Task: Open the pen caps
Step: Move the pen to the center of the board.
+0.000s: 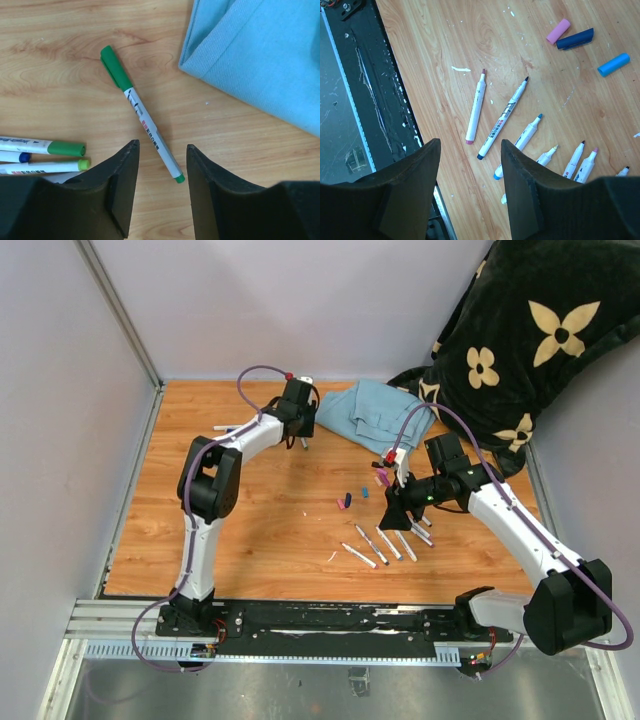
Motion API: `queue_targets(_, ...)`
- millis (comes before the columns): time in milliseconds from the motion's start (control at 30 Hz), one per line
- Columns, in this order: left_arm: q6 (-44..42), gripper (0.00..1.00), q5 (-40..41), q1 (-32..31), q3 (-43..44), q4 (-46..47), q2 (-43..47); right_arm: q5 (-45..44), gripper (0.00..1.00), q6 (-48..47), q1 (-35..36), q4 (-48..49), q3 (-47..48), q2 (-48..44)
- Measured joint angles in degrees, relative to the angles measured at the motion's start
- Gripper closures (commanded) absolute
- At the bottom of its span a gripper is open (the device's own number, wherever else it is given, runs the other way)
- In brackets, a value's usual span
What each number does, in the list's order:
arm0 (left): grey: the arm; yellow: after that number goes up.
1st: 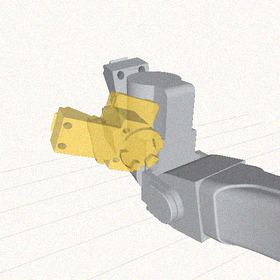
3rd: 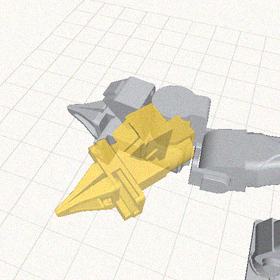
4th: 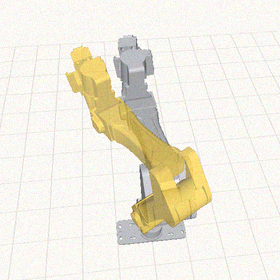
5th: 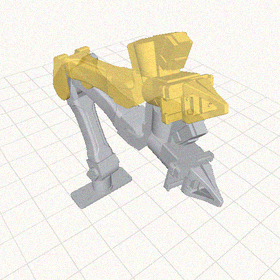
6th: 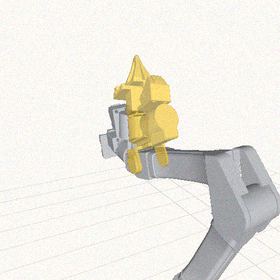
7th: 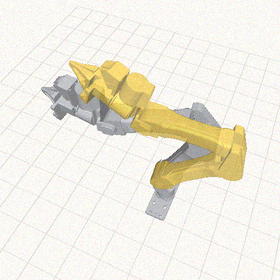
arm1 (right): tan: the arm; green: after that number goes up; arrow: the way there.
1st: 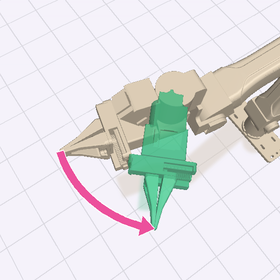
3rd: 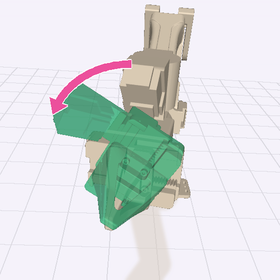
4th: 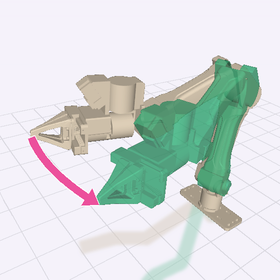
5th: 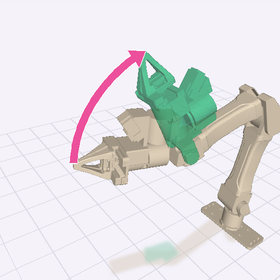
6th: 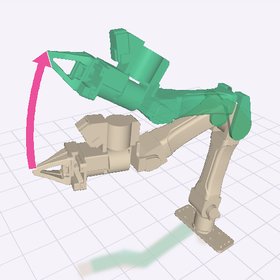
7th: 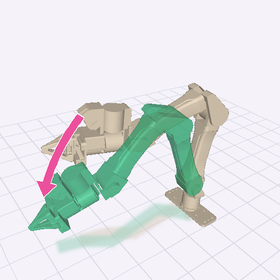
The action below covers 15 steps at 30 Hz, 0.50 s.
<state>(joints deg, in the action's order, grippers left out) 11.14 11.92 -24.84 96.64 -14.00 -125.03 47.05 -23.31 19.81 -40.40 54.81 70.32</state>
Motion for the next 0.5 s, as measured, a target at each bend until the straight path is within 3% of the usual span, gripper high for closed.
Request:
queue_targets(300,0.07,0.54,1.55,0.0,5.86,-5.88,-5.6,-0.07,0.47,-0.07,0.0,0.02,0.0,-0.04)
queue_targets(500,0.07,0.67,1.46,0.0,6.16,-7.26,-6.49,-0.13,0.47,-0.11,0.0,0.02,0.0,-0.04)
